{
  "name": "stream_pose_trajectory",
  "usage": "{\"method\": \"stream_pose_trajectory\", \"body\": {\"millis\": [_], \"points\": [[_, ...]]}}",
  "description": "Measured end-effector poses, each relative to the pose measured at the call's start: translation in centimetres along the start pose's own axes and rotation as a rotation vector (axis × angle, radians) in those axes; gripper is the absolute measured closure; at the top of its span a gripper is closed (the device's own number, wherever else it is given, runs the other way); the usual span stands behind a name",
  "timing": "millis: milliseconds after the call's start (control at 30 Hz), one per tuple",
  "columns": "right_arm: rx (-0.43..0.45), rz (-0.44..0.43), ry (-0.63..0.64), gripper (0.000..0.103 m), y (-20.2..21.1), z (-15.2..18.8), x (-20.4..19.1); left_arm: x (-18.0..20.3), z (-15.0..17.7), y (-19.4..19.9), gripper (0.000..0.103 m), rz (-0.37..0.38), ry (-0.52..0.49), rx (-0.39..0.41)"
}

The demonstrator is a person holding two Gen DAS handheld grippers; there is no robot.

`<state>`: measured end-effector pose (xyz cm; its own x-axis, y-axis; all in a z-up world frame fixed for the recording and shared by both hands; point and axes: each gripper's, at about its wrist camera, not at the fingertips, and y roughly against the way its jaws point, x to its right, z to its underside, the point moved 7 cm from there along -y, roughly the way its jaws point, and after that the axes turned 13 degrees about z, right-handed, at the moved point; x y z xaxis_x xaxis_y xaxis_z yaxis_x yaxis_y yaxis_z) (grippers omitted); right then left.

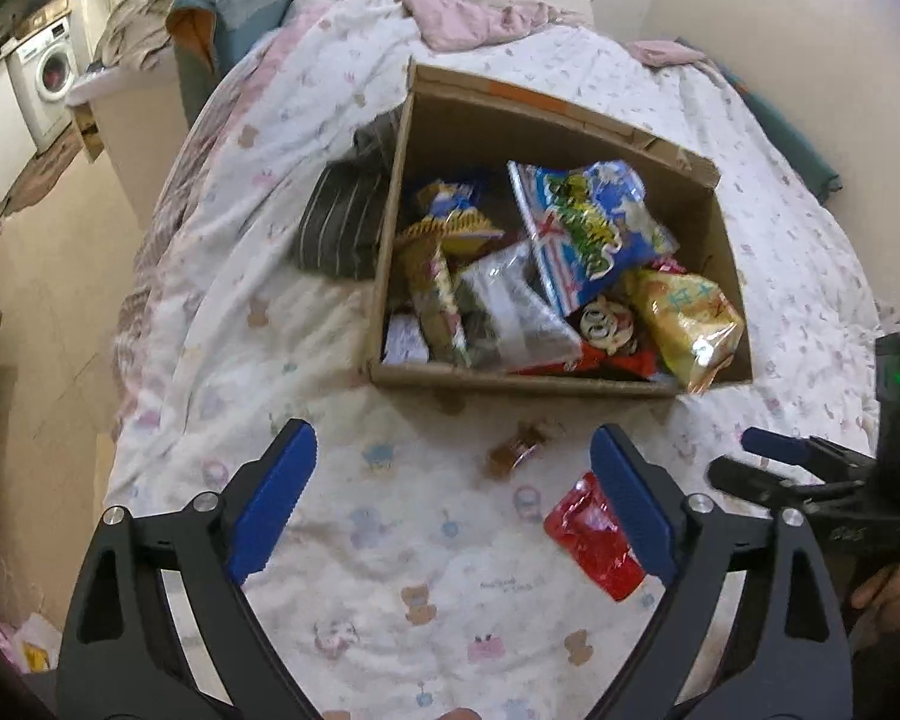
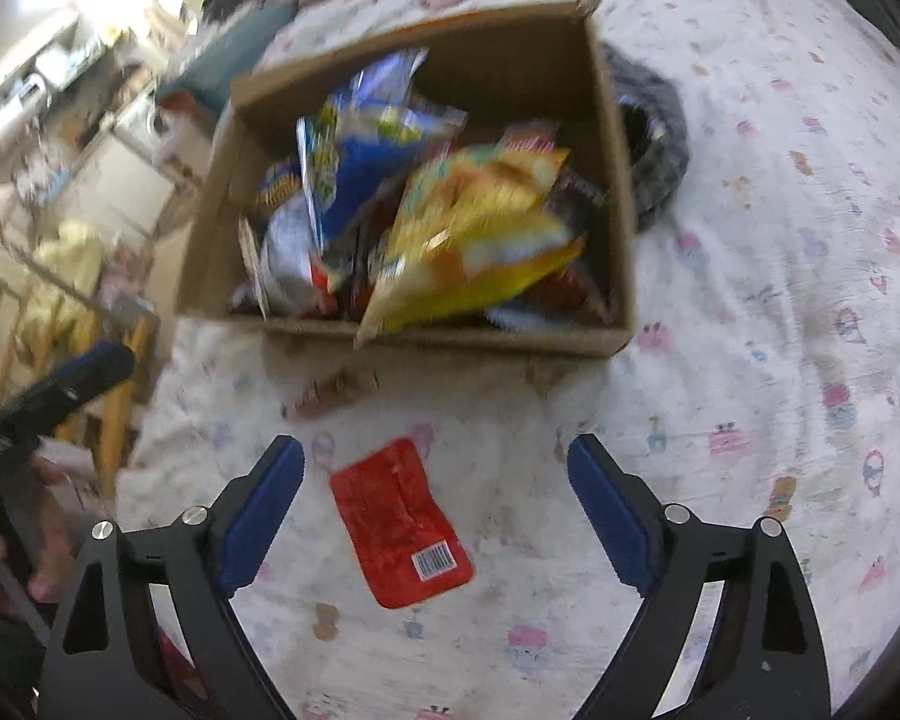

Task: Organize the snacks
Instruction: 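Withdraw both tools from the box toward the last snacks, then grasp the red pouch with the right tool while the left tool grasps the small brown candy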

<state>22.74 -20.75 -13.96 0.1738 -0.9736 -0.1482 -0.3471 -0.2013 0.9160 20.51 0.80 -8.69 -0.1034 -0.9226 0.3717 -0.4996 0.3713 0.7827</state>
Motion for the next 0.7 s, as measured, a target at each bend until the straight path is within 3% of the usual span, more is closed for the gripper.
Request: {"method": "stream_pose_trajectory", "body": {"millis": [333,567,633,700], "points": [[-0.228,0.059,0.206,0.011,-7.1,3.1,-4.7,-1.9,0.4,1.5,0.012,-0.044,-0.026,0.030],[-0.286,0.155,0.406,0.005,-9.7,5.8,-7.9,-3.9,0.8,1.4,0.012,-0.042,0.015,0.018],[-0.287,0.162,0.415,0.008,-9.6,6.0,-7.9,-4.0,0.9,1.3,0.012,-0.040,0.023,0.014],[-0.292,0.169,0.432,0.021,-9.2,6.3,-7.7,-4.0,0.9,1.0,0.012,-0.036,0.027,0.003]]}}
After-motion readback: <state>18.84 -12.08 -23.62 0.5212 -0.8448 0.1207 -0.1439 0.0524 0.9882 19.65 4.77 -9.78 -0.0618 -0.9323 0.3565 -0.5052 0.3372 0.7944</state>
